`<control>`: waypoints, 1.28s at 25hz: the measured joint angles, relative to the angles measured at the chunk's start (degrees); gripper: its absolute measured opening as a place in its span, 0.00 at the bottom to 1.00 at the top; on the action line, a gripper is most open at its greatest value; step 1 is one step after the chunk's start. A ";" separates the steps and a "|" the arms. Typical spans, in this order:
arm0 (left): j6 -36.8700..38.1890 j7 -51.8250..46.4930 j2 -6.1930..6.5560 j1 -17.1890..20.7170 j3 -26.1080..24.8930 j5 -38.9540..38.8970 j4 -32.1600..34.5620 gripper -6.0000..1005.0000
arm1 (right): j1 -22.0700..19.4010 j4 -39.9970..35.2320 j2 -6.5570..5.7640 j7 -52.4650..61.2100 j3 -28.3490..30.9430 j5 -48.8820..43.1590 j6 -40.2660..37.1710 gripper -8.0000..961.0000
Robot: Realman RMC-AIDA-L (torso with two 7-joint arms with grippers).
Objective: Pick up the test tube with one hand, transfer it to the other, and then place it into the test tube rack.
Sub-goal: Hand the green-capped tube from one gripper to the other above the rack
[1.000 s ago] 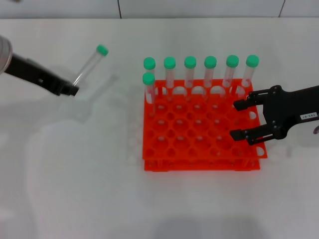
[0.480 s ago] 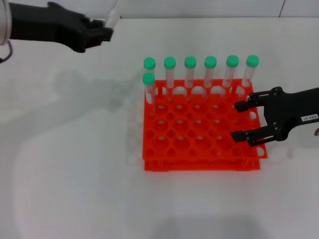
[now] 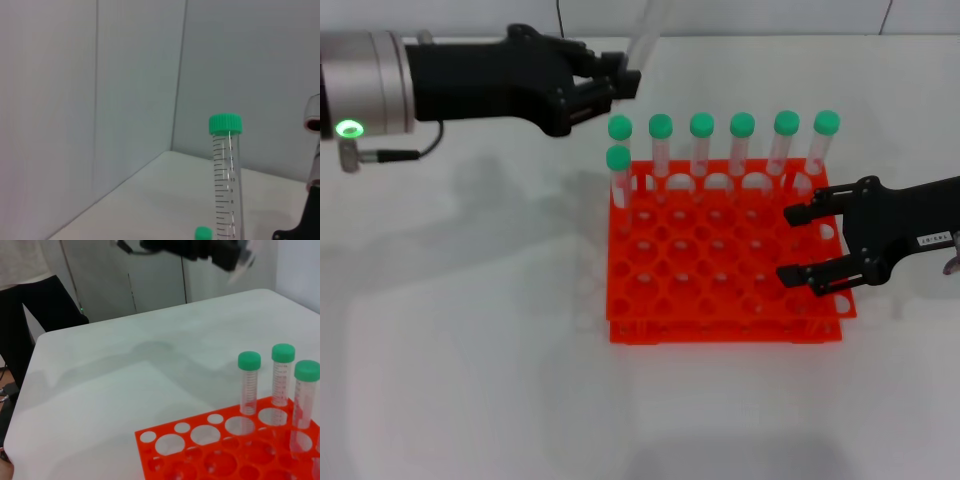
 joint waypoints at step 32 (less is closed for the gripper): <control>0.53 8.25 3.77 -14.80 -1.35 5.67 -28.58 0.23 | 0.07 -1.43 -0.19 -0.76 1.18 3.76 0.06 0.82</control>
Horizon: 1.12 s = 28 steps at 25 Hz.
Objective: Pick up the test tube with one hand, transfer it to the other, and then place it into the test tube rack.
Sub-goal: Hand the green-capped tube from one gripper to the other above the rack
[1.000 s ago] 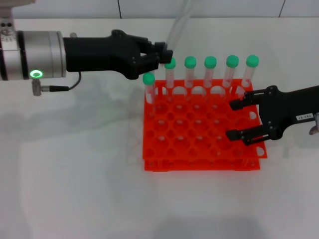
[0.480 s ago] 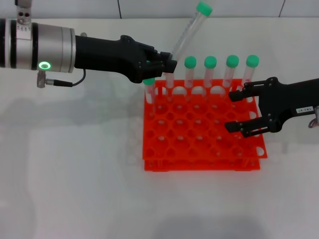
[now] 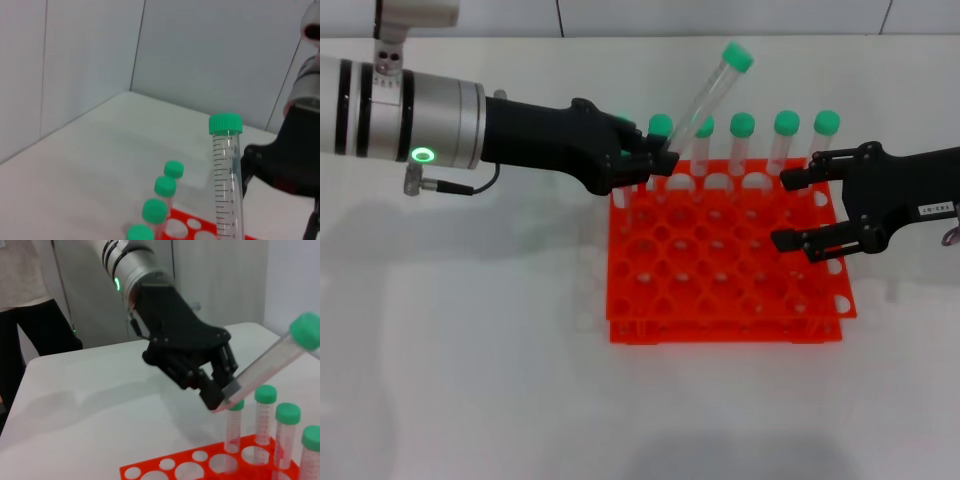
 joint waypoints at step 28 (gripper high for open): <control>-1.65 0.61 -0.56 -0.34 0.27 1.99 -0.55 0.24 | 0.12 0.33 0.23 10.07 7.06 8.69 -0.85 0.82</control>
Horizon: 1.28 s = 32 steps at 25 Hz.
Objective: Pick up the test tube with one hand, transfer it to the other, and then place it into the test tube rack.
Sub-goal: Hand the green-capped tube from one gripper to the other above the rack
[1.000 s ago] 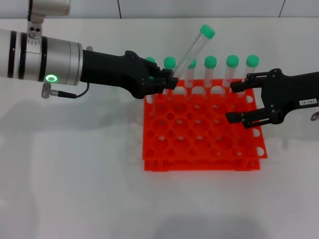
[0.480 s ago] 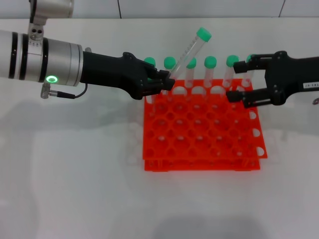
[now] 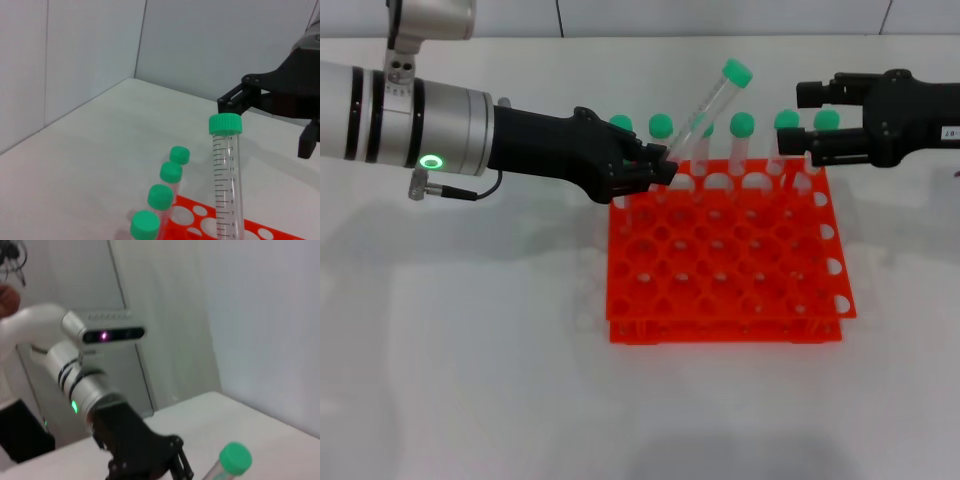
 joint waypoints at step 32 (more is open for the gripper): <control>-0.67 0.98 -1.00 -1.04 0.01 0.06 -0.09 0.26 | 4.24 27.51 1.42 -18.07 -2.40 21.94 5.87 0.78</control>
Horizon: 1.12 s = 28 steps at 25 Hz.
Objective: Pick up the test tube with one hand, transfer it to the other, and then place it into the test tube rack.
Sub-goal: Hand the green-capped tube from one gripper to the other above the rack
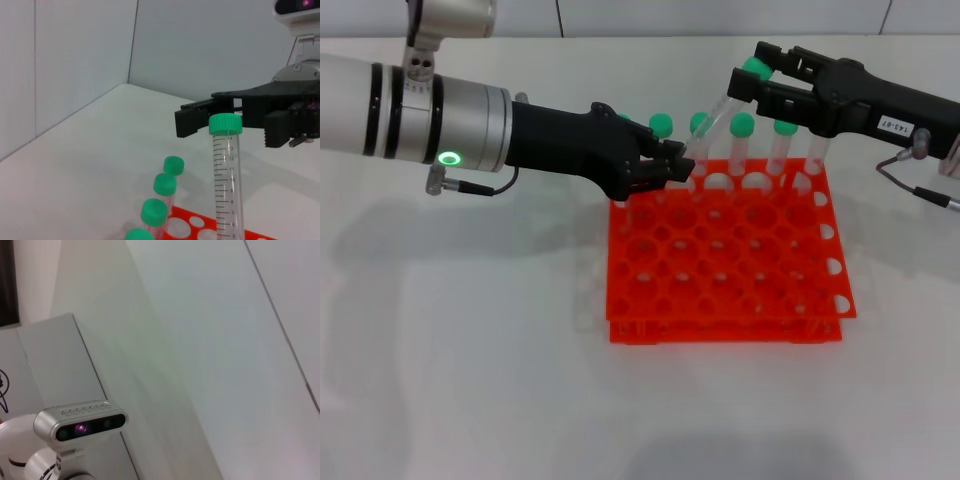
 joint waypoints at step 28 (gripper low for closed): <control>0.00 0.37 -0.44 -0.18 0.00 0.00 0.00 0.28 | 0.05 1.80 0.04 -1.25 -1.16 2.46 -0.39 0.39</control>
